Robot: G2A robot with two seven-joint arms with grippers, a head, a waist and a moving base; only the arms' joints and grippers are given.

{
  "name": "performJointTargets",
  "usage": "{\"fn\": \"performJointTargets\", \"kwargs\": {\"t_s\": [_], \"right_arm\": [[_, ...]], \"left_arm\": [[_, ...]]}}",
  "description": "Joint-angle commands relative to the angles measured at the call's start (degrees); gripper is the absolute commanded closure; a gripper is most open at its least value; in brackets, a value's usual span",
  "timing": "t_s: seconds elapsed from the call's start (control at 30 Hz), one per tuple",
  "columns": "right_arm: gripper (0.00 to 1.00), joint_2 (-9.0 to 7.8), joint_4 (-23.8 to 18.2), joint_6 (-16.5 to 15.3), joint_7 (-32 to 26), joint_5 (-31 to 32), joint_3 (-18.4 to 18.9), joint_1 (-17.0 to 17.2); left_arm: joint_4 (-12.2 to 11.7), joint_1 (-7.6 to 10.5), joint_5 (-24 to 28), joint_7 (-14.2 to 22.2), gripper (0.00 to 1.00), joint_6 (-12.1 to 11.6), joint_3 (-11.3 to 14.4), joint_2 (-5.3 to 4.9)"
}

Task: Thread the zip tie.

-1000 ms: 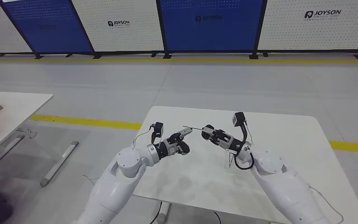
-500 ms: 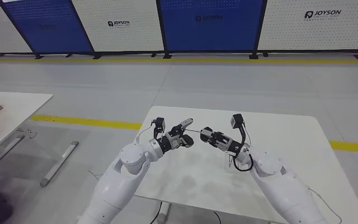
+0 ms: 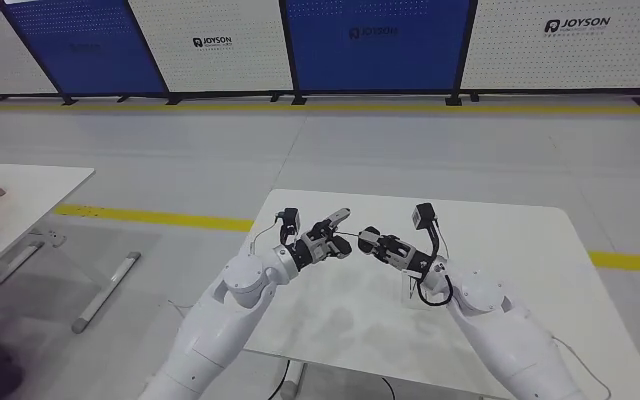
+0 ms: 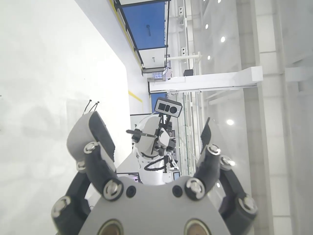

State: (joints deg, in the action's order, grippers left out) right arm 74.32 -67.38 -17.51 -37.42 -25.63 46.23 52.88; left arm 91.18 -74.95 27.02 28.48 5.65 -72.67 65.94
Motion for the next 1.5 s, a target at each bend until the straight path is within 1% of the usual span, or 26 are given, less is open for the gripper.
{"fn": "performJointTargets", "kwargs": {"t_s": [0.0,0.03,0.13,0.2,0.23,0.3,0.33,0.5,0.53,0.63,0.67,0.7,0.73,0.8,0.93,1.0,1.03,1.07,1.2,1.27,1.3,1.37,1.4,1.43,1.47], "right_arm": [[1.0,0.0,0.0,0.0,0.0,0.0,0.0,0.0],[1.0,0.0,0.0,0.0,0.0,0.0,0.0,0.0],[1.0,0.0,0.0,0.0,0.0,0.0,0.0,0.0],[1.0,0.0,0.0,0.0,0.0,0.0,0.0,0.0],[1.0,0.0,0.0,0.0,0.0,0.0,0.0,0.0],[1.0,0.0,0.0,0.0,0.0,0.0,0.0,0.0],[1.0,0.0,0.0,0.0,0.0,0.0,0.0,0.0],[1.0,0.0,0.0,0.0,0.0,0.0,0.0,0.0],[1.0,0.0,0.0,0.0,0.0,0.0,0.0,0.0],[1.0,0.0,0.0,0.0,0.0,0.0,0.0,0.0],[1.0,0.0,0.0,0.0,0.0,0.0,0.0,0.0],[1.0,0.0,0.0,0.0,0.0,0.0,0.0,0.0],[1.0,0.0,0.0,0.0,0.0,0.0,0.0,0.0],[1.0,0.0,0.0,0.0,0.0,0.0,0.0,0.0],[1.0,0.0,0.0,0.0,0.0,0.0,0.0,0.0],[1.0,0.0,0.0,0.0,0.0,0.0,0.0,0.0],[1.0,0.0,0.0,0.0,0.0,0.0,0.0,0.0],[1.0,0.0,0.0,0.0,0.0,0.0,0.0,0.0],[1.0,0.0,0.0,0.0,0.0,0.0,0.0,0.0],[1.0,0.0,0.0,0.0,0.0,0.0,0.0,0.0],[1.0,0.0,0.0,0.0,0.0,0.0,0.0,0.0],[1.0,0.0,0.0,0.0,0.0,0.0,0.0,0.0],[1.0,0.0,0.0,0.0,0.0,0.0,0.0,0.0],[1.0,0.0,0.0,0.0,0.0,0.0,0.0,0.0],[1.0,0.0,0.0,0.0,0.0,0.0,0.0,0.0]], "left_arm": [[-0.51,0.18,0.11,0.2,0.97,-0.33,0.12,0.01],[-0.7,0.22,0.04,0.29,0.99,-0.51,0.14,-0.01],[-1.06,-0.06,0.01,1.07,0.96,-1.31,-0.12,-0.13],[-1.12,-0.6,0.12,2.15,0.94,-1.99,-0.43,-0.27],[-1.17,-0.83,0.07,2.52,0.9,-2.31,-0.65,-0.34],[-0.9,-1.5,-0.34,3.39,0.88,-3.12,-0.9,-0.5],[-0.86,-1.74,-0.41,3.68,0.85,-3.34,-1.07,-0.57],[-0.01,-2.34,-0.37,4.32,0.82,-3.62,-1.48,-0.78],[0.17,-2.37,-0.25,4.38,0.78,-3.57,-1.47,-0.79],[0.55,-2.42,-0.27,4.33,0.84,-3.51,-1.45,-0.85],[0.65,-2.43,-0.22,4.3,0.88,-3.48,-1.43,-0.86],[0.75,-2.45,-0.18,4.29,0.85,-3.44,-1.42,-0.88],[0.98,-2.52,-0.11,4.43,0.8,-3.43,-1.4,-0.9],[1.41,-2.77,-0.18,4.62,0.78,-3.51,-1.39,-0.96],[2.13,-3.31,-0.28,4.76,0.89,-3.65,-1.53,-1.09],[2.14,-3.39,-0.05,4.65,0.95,-3.61,-1.62,-1.13],[2.07,-3.37,0.08,4.57,0.96,-3.61,-1.65,-1.14],[1.97,-3.32,0.23,4.57,1.0,-3.6,-1.67,-1.15],[1.58,-3.09,0.64,4.55,1.0,-3.51,-1.69,-1.19],[1.36,-2.88,0.87,4.43,0.96,-3.36,-1.66,-1.19],[1.22,-2.73,1.0,4.35,0.92,-3.26,-1.62,-1.19],[1.11,-2.6,1.1,4.23,0.8,-3.17,-1.53,-1.19],[1.1,-2.55,1.04,4.21,0.7,-3.15,-1.49,-1.2],[1.11,-2.51,0.94,4.16,0.65,-3.17,-1.43,-1.22],[1.13,-2.5,0.94,4.13,0.65,-3.18,-1.39,-1.22]]}}
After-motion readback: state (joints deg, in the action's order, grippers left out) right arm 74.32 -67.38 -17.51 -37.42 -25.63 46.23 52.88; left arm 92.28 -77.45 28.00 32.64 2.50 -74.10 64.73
